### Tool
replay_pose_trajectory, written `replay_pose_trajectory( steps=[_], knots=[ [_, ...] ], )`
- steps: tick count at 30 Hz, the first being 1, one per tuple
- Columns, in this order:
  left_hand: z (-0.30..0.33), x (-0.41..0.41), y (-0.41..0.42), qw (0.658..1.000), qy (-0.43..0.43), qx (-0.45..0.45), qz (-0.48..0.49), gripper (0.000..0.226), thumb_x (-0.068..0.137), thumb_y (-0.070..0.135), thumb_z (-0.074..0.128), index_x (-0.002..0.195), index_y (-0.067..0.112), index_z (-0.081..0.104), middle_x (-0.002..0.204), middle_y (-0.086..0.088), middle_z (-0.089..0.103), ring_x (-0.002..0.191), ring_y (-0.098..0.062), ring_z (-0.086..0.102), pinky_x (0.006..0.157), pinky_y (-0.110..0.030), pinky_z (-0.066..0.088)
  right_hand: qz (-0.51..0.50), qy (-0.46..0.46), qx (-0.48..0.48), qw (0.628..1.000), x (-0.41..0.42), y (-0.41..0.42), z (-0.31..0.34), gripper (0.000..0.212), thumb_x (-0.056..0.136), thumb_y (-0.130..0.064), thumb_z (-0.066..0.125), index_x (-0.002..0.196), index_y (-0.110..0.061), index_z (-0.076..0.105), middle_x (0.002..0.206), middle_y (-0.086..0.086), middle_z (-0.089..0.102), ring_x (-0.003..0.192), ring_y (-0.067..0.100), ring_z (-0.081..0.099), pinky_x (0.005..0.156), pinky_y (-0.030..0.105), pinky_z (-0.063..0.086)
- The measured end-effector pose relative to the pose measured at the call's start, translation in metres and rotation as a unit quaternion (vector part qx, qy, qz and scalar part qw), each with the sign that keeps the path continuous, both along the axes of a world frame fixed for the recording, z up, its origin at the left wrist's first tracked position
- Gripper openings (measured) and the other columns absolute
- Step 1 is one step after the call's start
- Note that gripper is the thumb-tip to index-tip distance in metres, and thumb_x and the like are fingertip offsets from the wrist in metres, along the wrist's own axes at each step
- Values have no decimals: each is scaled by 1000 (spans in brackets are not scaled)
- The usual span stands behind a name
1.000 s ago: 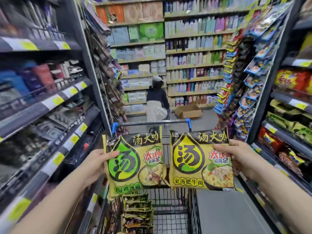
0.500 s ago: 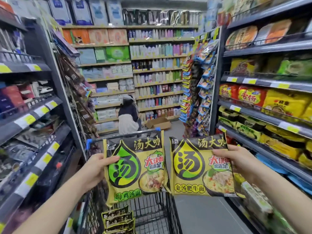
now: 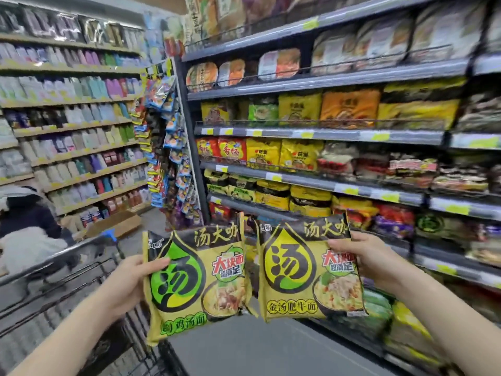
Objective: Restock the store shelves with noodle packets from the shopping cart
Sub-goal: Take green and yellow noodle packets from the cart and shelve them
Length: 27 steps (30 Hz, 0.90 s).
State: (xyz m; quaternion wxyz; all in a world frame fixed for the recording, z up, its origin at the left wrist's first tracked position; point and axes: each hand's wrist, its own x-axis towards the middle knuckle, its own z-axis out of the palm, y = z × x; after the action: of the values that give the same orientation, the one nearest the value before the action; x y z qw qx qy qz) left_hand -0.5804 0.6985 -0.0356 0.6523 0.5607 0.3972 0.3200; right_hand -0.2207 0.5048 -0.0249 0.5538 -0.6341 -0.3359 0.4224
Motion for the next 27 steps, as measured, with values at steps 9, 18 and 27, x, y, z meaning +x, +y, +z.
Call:
replay_pose_trajectory(
  steps=[9,18,27],
  knots=[
    [8,211,-61,979,18,5,-205,35,69,12,71,95,-9,63,96,-28,69,74,-33,71,69,-43,59,-246,3,-16,969,102,-177,0,38,71,-24,78,102,-8,62,79,7,76,82,26,67,91,44,46],
    [-5,381,-158,950,15,7,-312,25,71,10,65,89,-6,61,83,-23,72,65,-28,70,57,-33,59,-359,13,-8,933,181,-315,-2,72,73,-20,77,136,-11,41,92,11,74,97,30,65,94,47,47],
    [-20,472,-202,948,24,5,-318,36,66,17,68,96,-3,62,88,-20,72,73,-30,70,76,-44,55,-369,-7,-26,929,255,-366,-6,15,78,-18,72,87,-15,62,81,10,74,82,29,66,90,46,47]
  ],
)
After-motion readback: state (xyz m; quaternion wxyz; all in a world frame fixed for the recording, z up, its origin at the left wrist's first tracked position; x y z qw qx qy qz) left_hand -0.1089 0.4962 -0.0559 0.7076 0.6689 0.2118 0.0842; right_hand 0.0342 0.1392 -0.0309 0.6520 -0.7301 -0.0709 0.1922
